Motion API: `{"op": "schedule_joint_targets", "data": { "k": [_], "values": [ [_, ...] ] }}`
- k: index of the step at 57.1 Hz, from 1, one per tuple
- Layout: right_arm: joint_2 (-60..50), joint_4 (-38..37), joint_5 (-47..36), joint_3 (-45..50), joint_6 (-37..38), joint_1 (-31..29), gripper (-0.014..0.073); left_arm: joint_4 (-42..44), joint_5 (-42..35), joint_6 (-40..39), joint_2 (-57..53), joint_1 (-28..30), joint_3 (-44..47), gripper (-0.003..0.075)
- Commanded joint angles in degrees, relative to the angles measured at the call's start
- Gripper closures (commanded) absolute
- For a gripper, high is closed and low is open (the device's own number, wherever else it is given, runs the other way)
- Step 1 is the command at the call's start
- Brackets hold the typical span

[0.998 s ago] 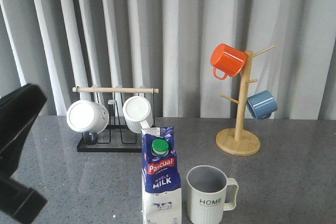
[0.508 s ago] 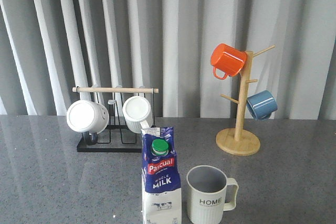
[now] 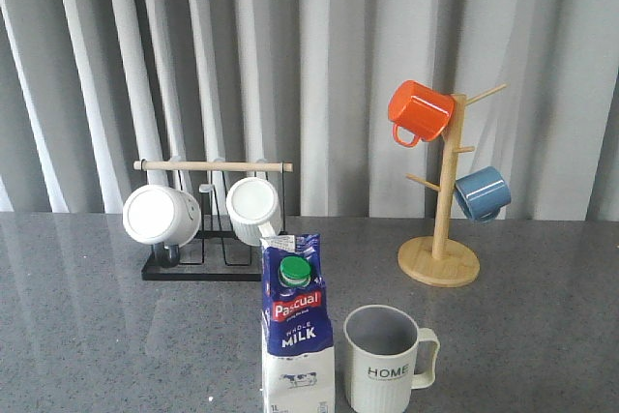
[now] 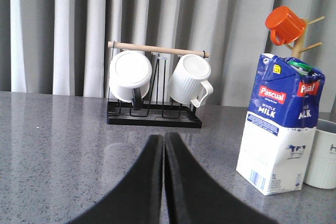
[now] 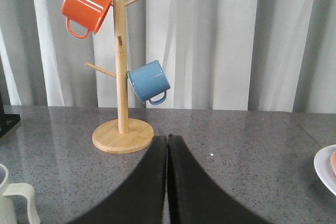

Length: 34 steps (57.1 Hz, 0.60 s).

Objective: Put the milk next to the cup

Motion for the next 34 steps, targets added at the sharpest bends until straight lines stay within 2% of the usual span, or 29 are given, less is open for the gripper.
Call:
{"op": "schedule_joint_targets", "data": {
  "k": [1,17,34],
  "values": [
    [-0.30,-0.54,-4.15,-1.55,-0.31,-0.40,0.0603,0.79,-1.43,-1.78,-3.26,1.23,-0.35,0.0723],
    [-0.30,-0.54,-4.10,-1.55,-0.31,-0.40,0.0603,0.11,8.31,1.53,-7.15,5.43,-0.27,0.0723],
    [-0.30,-0.54,-4.11,-1.55,-0.31,-0.40,0.0603,-0.68,8.93,6.00,-7.15,6.49,-0.27,0.0723]
  ]
}}
